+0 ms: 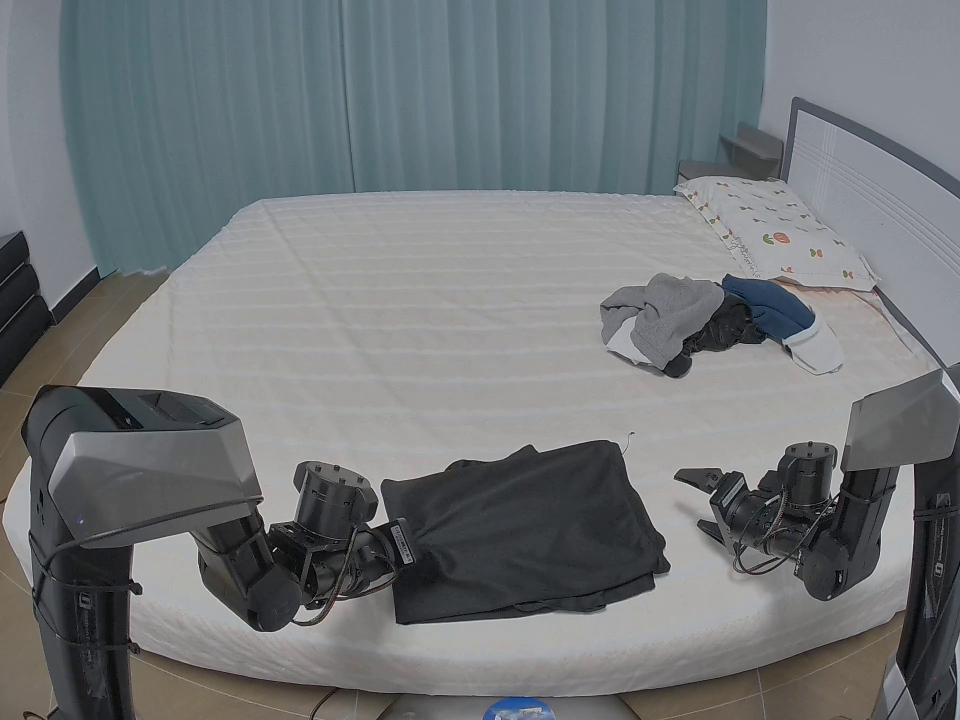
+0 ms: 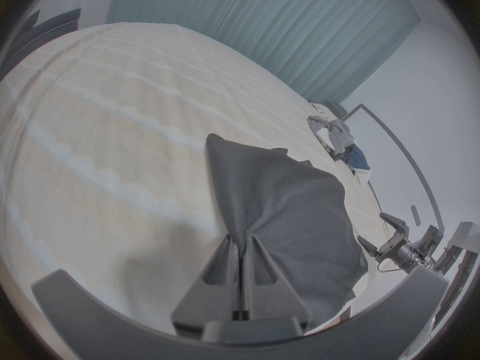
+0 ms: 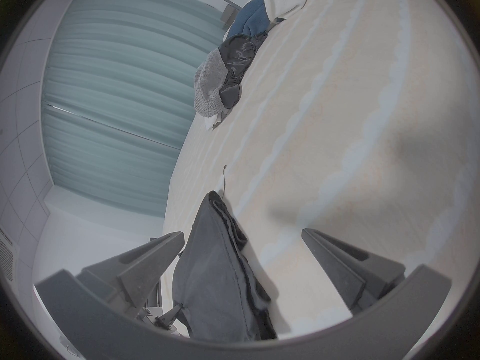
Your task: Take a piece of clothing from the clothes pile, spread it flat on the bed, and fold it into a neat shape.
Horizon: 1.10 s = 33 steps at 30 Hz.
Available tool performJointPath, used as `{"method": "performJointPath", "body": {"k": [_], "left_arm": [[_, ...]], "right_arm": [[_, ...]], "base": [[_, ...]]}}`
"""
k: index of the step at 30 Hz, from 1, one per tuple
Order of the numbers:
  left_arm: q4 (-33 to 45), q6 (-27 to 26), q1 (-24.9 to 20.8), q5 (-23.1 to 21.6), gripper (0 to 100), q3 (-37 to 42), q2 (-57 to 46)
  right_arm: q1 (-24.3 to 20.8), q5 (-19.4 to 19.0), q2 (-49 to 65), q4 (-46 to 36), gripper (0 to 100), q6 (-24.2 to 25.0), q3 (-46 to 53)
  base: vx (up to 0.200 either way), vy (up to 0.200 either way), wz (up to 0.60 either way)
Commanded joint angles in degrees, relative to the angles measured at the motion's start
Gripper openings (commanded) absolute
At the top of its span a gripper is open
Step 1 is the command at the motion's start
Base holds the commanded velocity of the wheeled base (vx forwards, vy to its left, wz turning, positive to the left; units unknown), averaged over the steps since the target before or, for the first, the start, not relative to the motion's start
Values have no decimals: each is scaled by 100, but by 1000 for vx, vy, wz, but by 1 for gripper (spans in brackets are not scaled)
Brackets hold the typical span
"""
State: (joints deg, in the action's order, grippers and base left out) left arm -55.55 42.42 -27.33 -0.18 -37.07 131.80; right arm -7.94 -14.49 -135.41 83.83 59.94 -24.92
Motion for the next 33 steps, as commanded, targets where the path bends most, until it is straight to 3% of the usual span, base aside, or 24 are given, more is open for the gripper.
{"method": "performJointPath", "body": {"k": [1,9,33], "left_arm": [[1,3,26,1,0,-46,-14],[1,56,35,36,0,-116,-14],[1,73,255,45,0,-160,-129]], "right_arm": [[-6,-1,-11,1,100,0,-4],[-6,-1,-11,1,100,0,-4],[-15,-1,-47,1,100,-18,-4]], "base": [[0,0,0],[0,0,0],[0,200,0]]}}
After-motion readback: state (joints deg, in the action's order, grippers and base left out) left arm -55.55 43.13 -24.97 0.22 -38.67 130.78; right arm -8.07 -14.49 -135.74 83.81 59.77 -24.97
